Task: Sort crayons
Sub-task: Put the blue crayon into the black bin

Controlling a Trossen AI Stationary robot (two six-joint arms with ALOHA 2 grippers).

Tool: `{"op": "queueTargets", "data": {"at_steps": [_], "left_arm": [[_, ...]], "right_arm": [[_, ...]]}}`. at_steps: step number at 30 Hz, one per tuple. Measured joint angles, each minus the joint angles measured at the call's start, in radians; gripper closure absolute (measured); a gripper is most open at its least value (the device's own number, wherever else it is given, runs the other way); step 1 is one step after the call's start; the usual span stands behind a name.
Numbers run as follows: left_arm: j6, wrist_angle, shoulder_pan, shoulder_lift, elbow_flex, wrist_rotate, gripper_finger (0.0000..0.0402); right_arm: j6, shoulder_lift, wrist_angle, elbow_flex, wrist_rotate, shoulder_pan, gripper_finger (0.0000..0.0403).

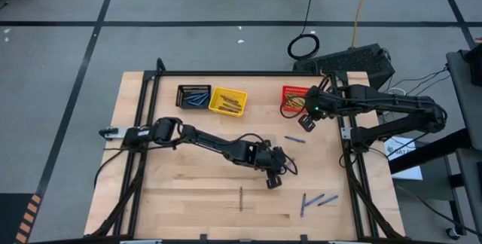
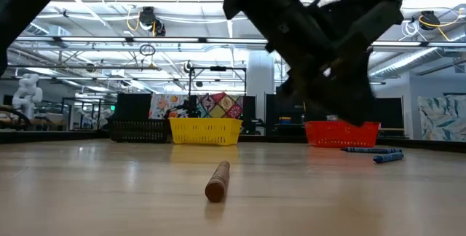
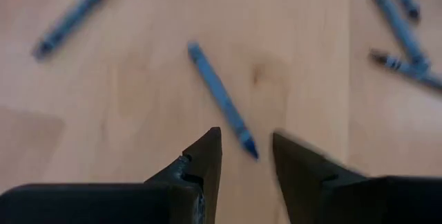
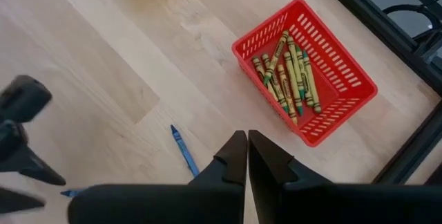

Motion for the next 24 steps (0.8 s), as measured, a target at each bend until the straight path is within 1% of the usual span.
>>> {"op": "queueTargets", "data": {"at_steps": [3, 5, 10, 18, 24], "left_arm": [[0.0, 0.032, -0.006, 0.028, 0.0, 0.017, 0.0279], [0.0, 0.014, -0.011, 0.034, -0.004, 0.018, 0.0279], [0.001, 0.053, -0.014, 0.058, -0.002, 0.011, 0.0279], [0.01, 0.091, 0.0, 0.08, -0.001, -0.012, 0.0279], [0.008, 0.119, 0.014, 0.105, 0.0, 0.001, 0.0279]], "right_arm": [[0.0, 0.0, 0.013, 0.0, 0.0, 0.0, 0.0403], [0.0, 0.0, 0.019, 0.0, 0.0, 0.0, 0.0403], [0.0, 0.0, 0.031, 0.0, 0.0, 0.0, 0.0403], [0.0, 0.0, 0.033, 0.0, 0.0, 0.0, 0.0403], [0.0, 0.0, 0.033, 0.0, 0.001, 0.0, 0.0403]]}}
